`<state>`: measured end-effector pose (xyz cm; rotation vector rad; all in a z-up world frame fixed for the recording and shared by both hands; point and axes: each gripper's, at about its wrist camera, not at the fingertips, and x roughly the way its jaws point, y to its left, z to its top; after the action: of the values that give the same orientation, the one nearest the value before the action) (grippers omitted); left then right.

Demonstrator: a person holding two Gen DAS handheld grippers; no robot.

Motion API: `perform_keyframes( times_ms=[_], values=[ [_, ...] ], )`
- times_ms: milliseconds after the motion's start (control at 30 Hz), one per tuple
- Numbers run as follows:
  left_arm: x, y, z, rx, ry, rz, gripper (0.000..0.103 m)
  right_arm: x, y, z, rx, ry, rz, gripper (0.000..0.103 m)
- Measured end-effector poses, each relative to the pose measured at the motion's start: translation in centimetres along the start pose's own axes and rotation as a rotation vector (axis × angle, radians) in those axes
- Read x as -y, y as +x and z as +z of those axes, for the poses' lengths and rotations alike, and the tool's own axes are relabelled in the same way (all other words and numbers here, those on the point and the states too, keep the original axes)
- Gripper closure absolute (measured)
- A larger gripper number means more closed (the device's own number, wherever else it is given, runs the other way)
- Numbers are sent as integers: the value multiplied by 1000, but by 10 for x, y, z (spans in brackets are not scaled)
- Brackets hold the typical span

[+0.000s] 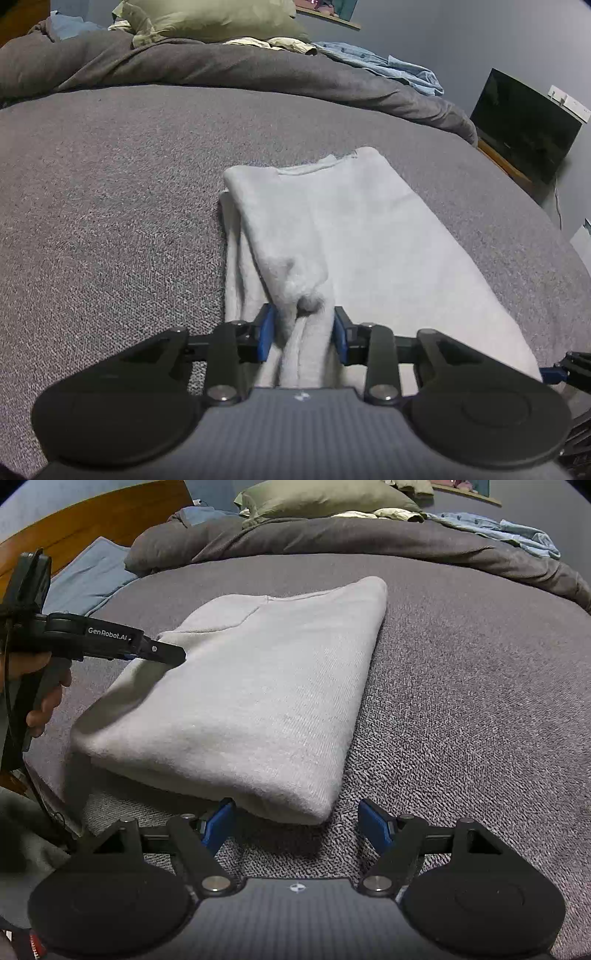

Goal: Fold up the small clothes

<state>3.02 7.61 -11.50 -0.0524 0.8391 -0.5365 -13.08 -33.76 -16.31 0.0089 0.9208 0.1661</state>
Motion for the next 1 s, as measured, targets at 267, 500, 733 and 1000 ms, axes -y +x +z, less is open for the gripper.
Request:
perform_keyframes(
  times_ms=[267, 500, 733, 1000],
  values=[
    [-18, 0, 4, 12, -61, -17, 86, 5, 6, -2, 6, 21, -15, 28],
    [-42, 8, 3, -1, -167, -31, 86, 3, 8, -4, 21, 6, -28, 28],
    [-46, 14, 6, 0, -189, -39, 85, -12, 2, -8, 125, -58, -39, 29],
    [-48, 14, 0, -5, -191, -45, 83, -2, 9, -13, 144, -51, -189, 24]
  ],
)
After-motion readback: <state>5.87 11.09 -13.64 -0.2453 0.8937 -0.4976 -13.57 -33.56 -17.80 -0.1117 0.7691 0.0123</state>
